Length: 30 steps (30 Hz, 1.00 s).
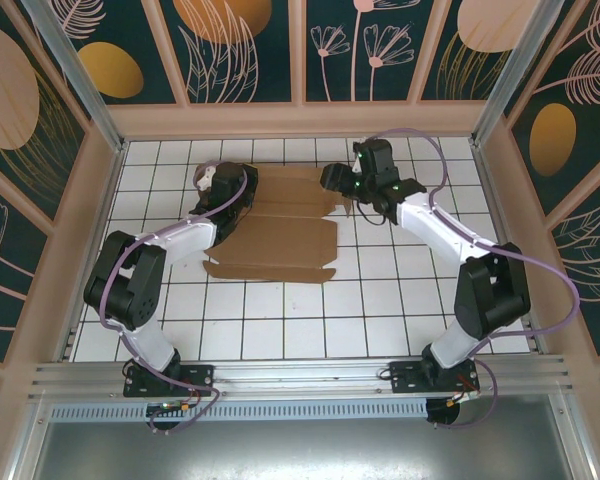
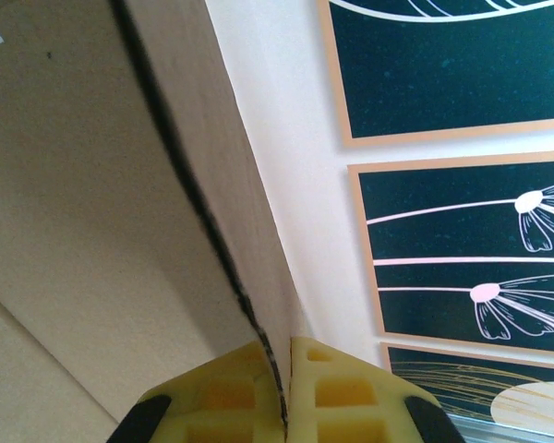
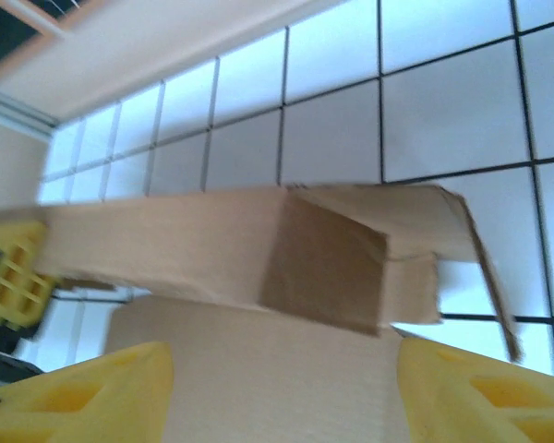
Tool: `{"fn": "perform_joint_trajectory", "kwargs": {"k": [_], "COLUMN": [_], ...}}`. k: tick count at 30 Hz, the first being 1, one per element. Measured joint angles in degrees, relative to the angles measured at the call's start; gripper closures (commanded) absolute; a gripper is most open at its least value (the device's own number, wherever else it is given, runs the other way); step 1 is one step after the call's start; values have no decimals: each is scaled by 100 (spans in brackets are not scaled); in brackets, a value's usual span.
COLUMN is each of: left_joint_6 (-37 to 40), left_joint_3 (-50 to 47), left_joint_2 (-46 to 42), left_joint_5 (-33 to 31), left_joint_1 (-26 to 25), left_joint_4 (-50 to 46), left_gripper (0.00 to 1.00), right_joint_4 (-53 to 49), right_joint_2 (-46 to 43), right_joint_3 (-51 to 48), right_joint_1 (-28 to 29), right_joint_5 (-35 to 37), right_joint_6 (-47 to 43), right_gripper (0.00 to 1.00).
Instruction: Fold the paper box
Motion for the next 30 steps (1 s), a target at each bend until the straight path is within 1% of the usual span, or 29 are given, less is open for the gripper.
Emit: {"fn": "perform_joint_trajectory", "kwargs": {"k": [4,8,15,18,22,24,26,30], "left_joint_6": [-17,-63,-92,-111,-136,-155,-157,-157], "left_joint_3": [2,17,33,33,33,33,33,33], "left_joint_2": [0,7,15,15,15,15,15,15], "left_joint_5": [0,24,107,114,114,122,125,129], "left_joint_1": [0,0,0,0,0,0,4,4], "left_joint_4": [-7,-20,-26,-26,-26,-26,-26,-26], "left_gripper": [100,100,100,100,100,100,100,100], "right_joint_4": [46,44,46,46,70,116,105,186], "right_joint_2": [286,763,1056,1167,1414,1462,1473,1421], "right_joint_3": [280,697,732,815,1084,1106,1106,920], "right_joint_1": [-155,-190,-133,-76,-11,-2,-2,-2], "right_joint_5": [-229,-299,-538,-699,-935,-990,-966,-656], "right_joint_6": [498,713,973,1049,1172,1237,1241,1123], "right_gripper": [34,34,33,36,46,49,49,44]}}
